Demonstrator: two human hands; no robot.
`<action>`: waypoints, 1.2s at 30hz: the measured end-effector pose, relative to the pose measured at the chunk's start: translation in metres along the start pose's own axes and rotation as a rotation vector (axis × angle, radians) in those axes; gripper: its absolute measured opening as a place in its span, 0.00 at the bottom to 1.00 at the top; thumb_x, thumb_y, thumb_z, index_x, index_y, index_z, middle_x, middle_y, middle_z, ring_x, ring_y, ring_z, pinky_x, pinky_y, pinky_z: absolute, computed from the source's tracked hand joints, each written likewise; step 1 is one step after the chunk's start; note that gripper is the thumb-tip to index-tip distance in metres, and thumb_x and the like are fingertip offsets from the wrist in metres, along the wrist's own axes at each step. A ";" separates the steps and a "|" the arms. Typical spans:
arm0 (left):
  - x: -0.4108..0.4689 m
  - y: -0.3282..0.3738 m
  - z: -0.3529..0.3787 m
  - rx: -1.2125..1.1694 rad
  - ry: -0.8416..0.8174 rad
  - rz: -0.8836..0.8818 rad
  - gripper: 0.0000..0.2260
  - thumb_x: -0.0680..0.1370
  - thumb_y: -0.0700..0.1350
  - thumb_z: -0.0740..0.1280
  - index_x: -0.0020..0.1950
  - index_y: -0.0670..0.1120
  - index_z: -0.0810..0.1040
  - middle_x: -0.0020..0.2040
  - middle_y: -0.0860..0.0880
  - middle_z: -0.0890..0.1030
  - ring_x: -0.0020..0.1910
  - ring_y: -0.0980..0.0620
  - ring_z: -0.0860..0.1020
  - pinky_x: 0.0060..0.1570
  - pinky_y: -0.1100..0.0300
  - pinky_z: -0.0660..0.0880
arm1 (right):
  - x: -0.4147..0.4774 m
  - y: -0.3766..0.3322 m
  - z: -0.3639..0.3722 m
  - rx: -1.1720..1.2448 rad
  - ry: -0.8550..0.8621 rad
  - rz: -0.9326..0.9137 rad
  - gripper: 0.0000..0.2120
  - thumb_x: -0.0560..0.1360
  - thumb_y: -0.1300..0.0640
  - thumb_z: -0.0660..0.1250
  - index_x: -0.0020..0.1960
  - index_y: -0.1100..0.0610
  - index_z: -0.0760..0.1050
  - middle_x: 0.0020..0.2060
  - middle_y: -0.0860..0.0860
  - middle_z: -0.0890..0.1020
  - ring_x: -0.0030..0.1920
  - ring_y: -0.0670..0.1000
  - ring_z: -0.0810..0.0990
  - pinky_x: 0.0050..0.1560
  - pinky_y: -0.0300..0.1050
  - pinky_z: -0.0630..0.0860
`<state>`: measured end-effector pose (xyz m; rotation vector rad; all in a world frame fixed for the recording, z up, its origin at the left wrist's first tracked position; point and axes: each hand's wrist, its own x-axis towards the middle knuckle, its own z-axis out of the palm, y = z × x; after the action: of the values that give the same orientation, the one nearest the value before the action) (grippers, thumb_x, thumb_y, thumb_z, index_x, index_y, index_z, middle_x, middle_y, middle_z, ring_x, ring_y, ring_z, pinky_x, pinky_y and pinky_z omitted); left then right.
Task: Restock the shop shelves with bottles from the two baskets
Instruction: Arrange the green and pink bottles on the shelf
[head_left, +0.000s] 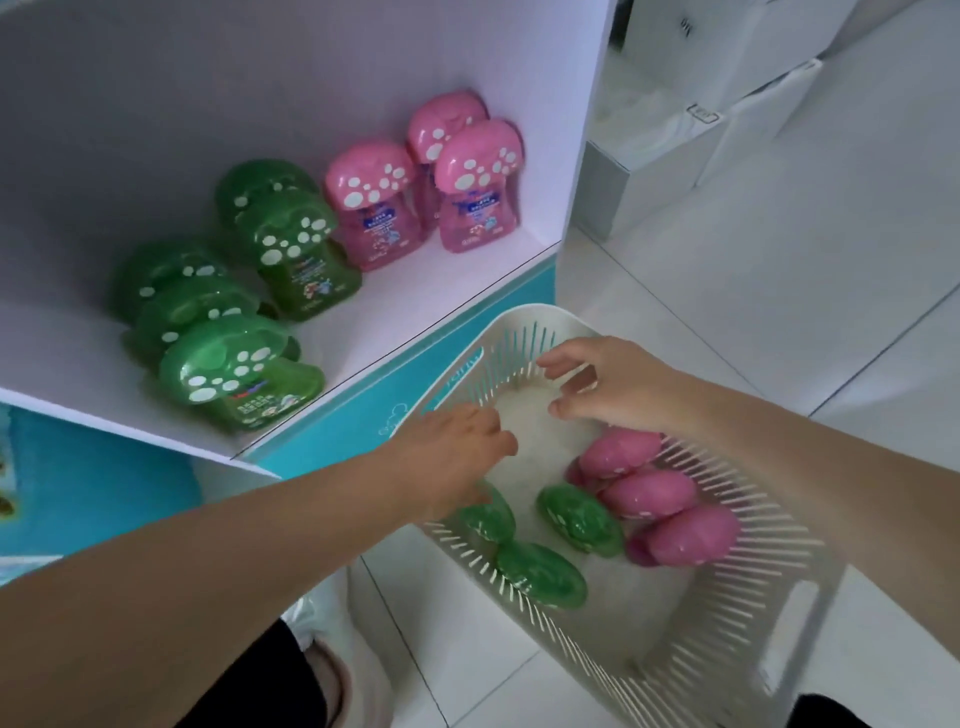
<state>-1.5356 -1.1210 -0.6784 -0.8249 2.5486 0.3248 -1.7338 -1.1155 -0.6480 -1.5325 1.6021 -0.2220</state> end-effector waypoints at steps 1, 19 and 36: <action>0.007 0.002 0.010 0.005 -0.061 -0.001 0.26 0.75 0.53 0.66 0.71 0.51 0.62 0.66 0.48 0.67 0.64 0.47 0.67 0.60 0.49 0.70 | -0.002 0.007 -0.002 -0.012 0.008 -0.001 0.25 0.69 0.59 0.73 0.65 0.51 0.72 0.52 0.43 0.77 0.50 0.45 0.79 0.51 0.35 0.71; 0.035 -0.003 0.059 -0.066 -0.315 0.008 0.28 0.74 0.47 0.69 0.72 0.50 0.61 0.63 0.45 0.70 0.59 0.42 0.71 0.57 0.46 0.73 | 0.001 0.039 0.006 -0.018 0.008 -0.003 0.23 0.70 0.58 0.73 0.64 0.50 0.73 0.51 0.42 0.77 0.48 0.43 0.78 0.51 0.35 0.72; 0.001 -0.027 -0.053 -0.571 0.483 -0.229 0.26 0.69 0.60 0.70 0.62 0.51 0.70 0.51 0.52 0.75 0.50 0.51 0.74 0.51 0.57 0.72 | 0.016 -0.034 -0.033 0.383 0.157 -0.126 0.27 0.58 0.29 0.61 0.49 0.45 0.77 0.49 0.43 0.81 0.52 0.44 0.80 0.55 0.47 0.77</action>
<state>-1.5377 -1.1610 -0.6349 -1.5523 2.7806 0.8977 -1.7292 -1.1514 -0.6133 -1.3412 1.4778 -0.6932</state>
